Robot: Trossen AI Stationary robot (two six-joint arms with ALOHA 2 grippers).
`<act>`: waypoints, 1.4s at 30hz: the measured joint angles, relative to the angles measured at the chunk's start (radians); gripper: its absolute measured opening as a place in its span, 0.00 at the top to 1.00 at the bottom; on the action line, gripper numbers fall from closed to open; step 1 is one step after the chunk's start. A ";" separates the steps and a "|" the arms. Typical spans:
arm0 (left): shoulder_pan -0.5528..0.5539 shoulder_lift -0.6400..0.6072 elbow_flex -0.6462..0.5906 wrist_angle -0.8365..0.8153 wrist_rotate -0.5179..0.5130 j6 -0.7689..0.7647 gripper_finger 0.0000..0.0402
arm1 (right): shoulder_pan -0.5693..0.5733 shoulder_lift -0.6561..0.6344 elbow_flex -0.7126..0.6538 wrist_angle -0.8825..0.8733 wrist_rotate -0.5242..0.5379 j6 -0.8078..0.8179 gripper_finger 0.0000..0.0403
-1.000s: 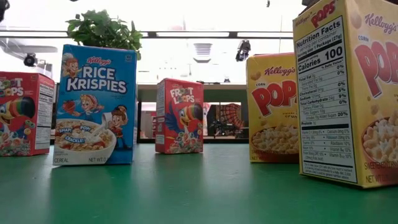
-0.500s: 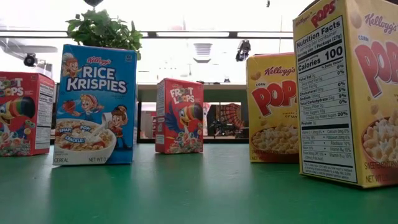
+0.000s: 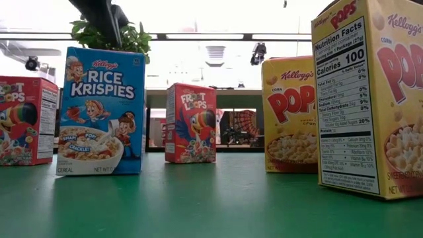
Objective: Stack cereal on shelf
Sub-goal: Put the top blue cereal box on the shelf
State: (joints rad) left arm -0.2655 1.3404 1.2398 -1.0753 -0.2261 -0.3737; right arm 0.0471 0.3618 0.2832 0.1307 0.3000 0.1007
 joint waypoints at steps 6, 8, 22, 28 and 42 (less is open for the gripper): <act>0.023 0.116 0.055 -0.094 -0.044 0.004 0.64 | 0.000 0.000 0.000 -0.001 0.016 0.001 0.55; 0.031 0.140 0.057 -0.111 -0.065 0.031 0.57 | 0.000 0.000 0.000 -0.003 0.016 0.003 0.55; 0.136 0.173 0.048 -0.077 -0.059 0.104 0.39 | 0.000 0.000 -0.001 -0.023 0.016 0.004 0.55; 0.137 0.173 0.021 -0.068 -0.024 0.104 0.40 | 0.000 0.000 -0.001 -0.023 0.016 0.004 0.55; 0.145 0.173 -0.052 -0.007 -0.016 0.104 0.40 | 0.000 0.001 -0.001 -0.023 0.016 0.004 0.55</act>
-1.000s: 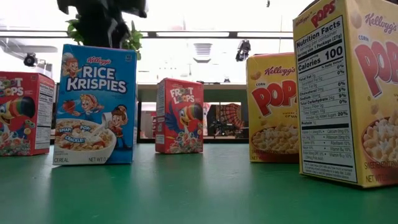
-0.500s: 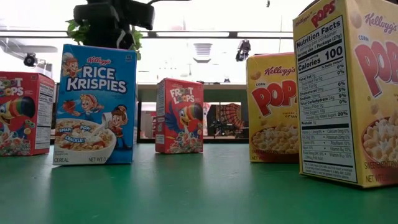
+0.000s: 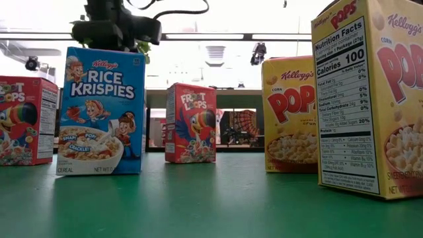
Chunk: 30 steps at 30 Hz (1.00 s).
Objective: Stack cereal on shelf
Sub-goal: Put the top blue cereal box on the shelf
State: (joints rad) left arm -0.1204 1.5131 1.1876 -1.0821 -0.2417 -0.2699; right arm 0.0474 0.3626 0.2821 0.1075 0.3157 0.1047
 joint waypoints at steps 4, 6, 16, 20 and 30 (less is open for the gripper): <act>0.000 0.000 -0.007 0.003 0.001 0.000 0.41 | 0.000 0.000 0.000 0.000 0.000 0.000 0.55; 0.000 0.000 -0.009 0.006 0.001 0.000 0.43 | 0.000 0.000 0.000 0.000 0.000 0.000 0.55; -0.001 0.000 -0.018 0.008 0.002 0.000 0.55 | 0.000 0.000 0.000 0.000 0.000 0.000 0.55; -0.002 0.000 -0.018 0.009 0.002 -0.001 0.60 | 0.000 0.000 0.000 0.000 0.000 0.008 0.55; -0.012 0.000 0.118 -0.070 0.048 -0.004 0.66 | 0.000 0.000 0.000 0.000 0.000 0.012 0.55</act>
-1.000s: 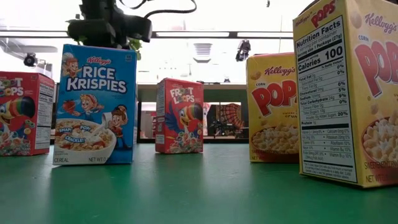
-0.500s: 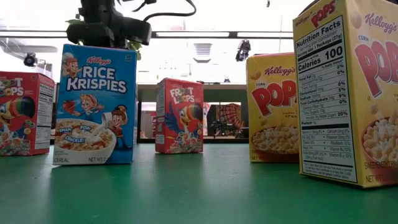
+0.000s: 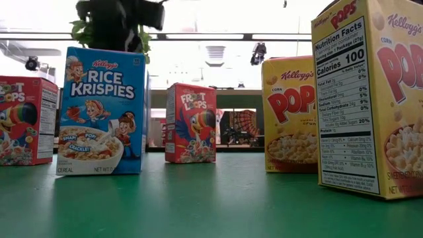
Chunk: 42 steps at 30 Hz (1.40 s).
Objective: Stack cereal on shelf
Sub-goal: Put the top blue cereal box on the shelf
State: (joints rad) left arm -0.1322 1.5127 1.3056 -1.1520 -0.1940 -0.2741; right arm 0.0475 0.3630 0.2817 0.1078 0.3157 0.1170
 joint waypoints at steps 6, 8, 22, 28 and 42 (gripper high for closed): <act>0.000 0.000 0.169 -0.108 0.003 0.011 0.66 | 0.000 0.000 0.000 0.000 0.000 0.003 0.55; 0.000 0.000 0.231 -0.149 0.003 0.020 0.66 | 0.000 0.000 0.000 0.000 0.000 0.003 0.55; 0.093 0.006 0.538 -0.123 -0.045 0.385 0.66 | 0.000 0.000 0.000 0.000 0.000 -0.003 0.55; 0.227 0.006 0.569 -0.010 -0.059 0.423 0.66 | 0.000 0.000 0.000 0.000 0.000 -0.004 0.55; 0.477 0.186 0.772 -0.262 -0.058 0.553 0.66 | 0.000 0.001 0.000 -0.004 0.000 -0.005 0.55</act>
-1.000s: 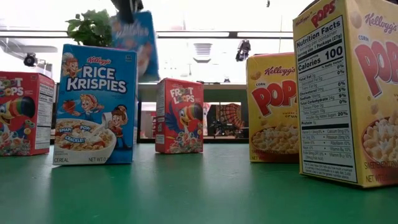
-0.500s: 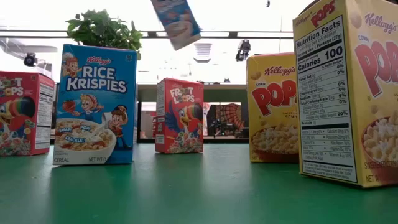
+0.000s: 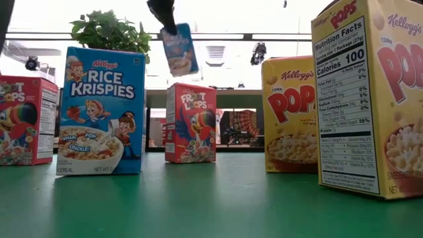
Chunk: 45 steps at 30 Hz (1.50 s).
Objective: Stack cereal on shelf
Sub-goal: Put the top blue cereal box on the shelf
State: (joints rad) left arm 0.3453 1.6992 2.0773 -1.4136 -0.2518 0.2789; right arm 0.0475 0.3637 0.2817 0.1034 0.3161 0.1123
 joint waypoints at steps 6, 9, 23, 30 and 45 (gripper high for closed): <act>0.057 0.101 0.141 -0.110 -0.001 0.064 0.66 | 0.000 0.000 0.000 -0.019 0.000 0.002 0.55; 0.082 0.118 0.159 -0.104 0.001 0.072 0.66 | 0.000 0.000 0.000 -0.035 0.000 0.011 0.55; 0.139 0.122 0.031 -0.090 0.015 0.172 0.66 | 0.000 0.000 0.000 -0.048 0.000 0.053 0.55; 0.146 0.121 0.020 -0.079 0.011 0.195 0.66 | 0.000 0.000 0.000 -0.047 0.000 0.053 0.55; 0.153 0.121 -0.001 -0.022 -0.003 0.244 0.51 | 0.000 0.000 0.000 -0.047 0.000 0.046 0.55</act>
State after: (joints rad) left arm 0.4984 1.8202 2.0760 -1.4357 -0.2550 0.5232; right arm 0.0472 0.3637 0.2813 0.0563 0.3157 0.1588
